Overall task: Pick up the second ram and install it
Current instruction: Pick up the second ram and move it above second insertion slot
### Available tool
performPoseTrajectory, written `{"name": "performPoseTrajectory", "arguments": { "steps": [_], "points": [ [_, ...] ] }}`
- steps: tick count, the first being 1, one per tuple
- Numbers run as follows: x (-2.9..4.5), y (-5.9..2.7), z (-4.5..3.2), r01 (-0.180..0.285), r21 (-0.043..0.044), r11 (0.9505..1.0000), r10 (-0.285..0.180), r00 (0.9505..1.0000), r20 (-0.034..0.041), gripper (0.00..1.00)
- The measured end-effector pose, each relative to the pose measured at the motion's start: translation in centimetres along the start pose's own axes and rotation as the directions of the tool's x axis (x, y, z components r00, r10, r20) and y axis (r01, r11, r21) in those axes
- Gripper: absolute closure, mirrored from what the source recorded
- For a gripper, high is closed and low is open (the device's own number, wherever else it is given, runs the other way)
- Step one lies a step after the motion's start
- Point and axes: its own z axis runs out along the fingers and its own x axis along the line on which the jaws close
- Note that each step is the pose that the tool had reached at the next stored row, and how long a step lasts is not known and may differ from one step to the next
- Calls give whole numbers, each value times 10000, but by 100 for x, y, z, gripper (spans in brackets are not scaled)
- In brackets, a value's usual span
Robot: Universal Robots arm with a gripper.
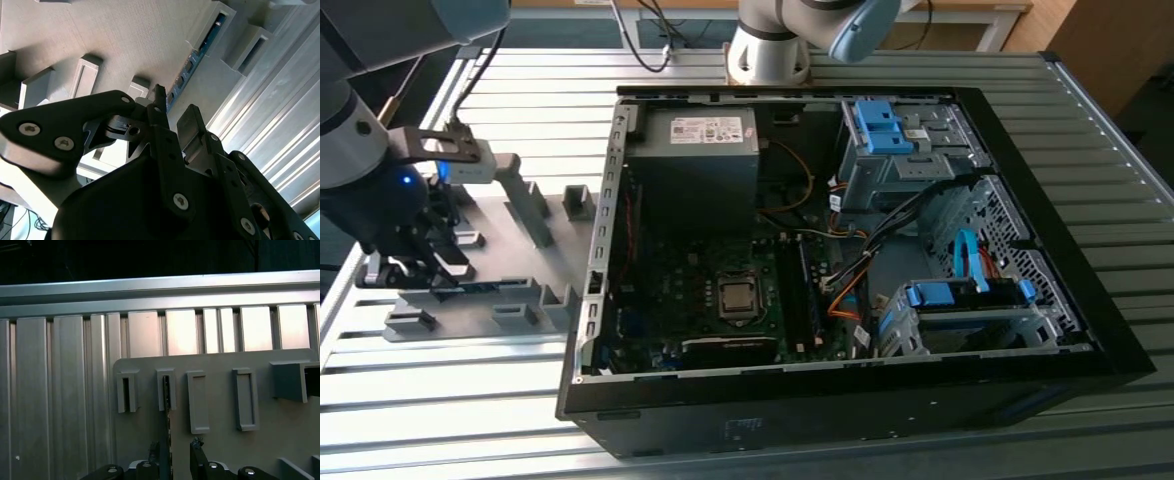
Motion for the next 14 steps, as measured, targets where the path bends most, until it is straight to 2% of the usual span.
{"name": "performPoseTrajectory", "arguments": {
  "steps": [14],
  "points": [
    [5, -1, 64, 0, 0, 10000, 0, 10000, -4, 63]
  ]
}}
